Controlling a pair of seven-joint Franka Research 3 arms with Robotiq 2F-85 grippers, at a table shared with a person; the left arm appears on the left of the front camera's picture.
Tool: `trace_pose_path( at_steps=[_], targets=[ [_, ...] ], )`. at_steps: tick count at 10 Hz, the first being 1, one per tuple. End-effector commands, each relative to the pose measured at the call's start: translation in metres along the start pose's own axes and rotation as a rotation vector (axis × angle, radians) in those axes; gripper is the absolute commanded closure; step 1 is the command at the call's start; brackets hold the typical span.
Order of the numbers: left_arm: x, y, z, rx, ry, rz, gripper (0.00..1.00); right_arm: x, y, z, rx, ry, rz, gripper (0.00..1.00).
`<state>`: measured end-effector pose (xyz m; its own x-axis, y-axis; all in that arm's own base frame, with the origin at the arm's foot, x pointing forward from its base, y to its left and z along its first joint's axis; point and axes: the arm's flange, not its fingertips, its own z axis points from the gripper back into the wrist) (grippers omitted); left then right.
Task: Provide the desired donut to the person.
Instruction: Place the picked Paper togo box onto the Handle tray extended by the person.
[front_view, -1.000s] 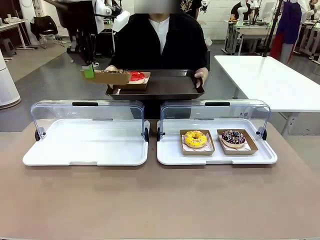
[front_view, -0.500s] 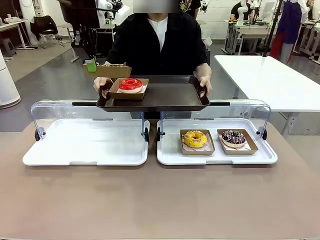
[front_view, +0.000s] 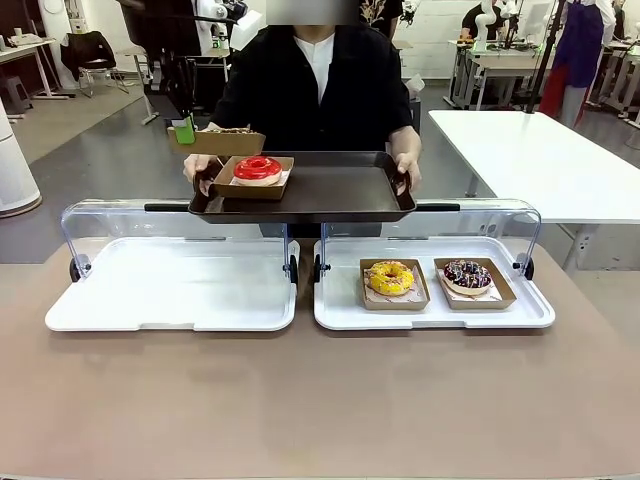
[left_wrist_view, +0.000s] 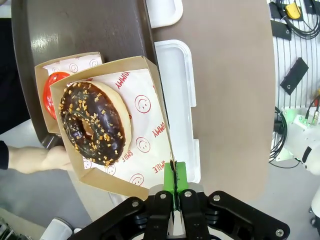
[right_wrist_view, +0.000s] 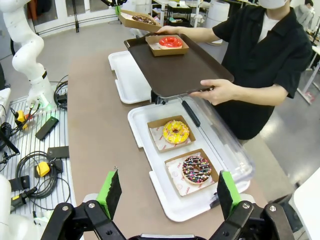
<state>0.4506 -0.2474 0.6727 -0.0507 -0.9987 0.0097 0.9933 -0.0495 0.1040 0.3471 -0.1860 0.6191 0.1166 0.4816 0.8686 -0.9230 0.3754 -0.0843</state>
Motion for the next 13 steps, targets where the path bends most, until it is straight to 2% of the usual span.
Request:
trace_pose_path(
  at_steps=[1,6,8,9,11,12,13],
  targets=[
    [-0.003,-0.005,0.001,0.002,0.004,0.004,1.0,0.0,0.0,-0.001,0.003,-0.015,0.006,0.0],
    [0.0,0.0,0.0,0.0,0.0,0.0,0.99,0.0,0.0,-0.001,0.003,-0.015,0.006,0.0],
    [0.032,0.025,0.01,-0.002,-0.053,-0.037,0.99,0.0,0.0,-0.001,0.003,-0.015,0.006,0.0],
    [0.054,0.021,0.01,0.027,-0.063,-0.054,0.99,0.0,0.0,-0.001,0.003,-0.015,0.006,0.0],
    [0.093,0.05,0.021,0.123,-0.064,-0.149,0.99,0.0,0.0,-0.001,0.003,-0.015,0.006,0.0],
    [0.114,0.049,0.015,0.128,-0.054,-0.163,0.99,0.0,0.0,-0.001,0.003,-0.015,0.006,0.0],
    [0.137,0.069,0.012,0.092,-0.054,-0.198,0.99,0.0,0.0,-0.001,0.003,-0.015,0.006,0.0]
  ],
)
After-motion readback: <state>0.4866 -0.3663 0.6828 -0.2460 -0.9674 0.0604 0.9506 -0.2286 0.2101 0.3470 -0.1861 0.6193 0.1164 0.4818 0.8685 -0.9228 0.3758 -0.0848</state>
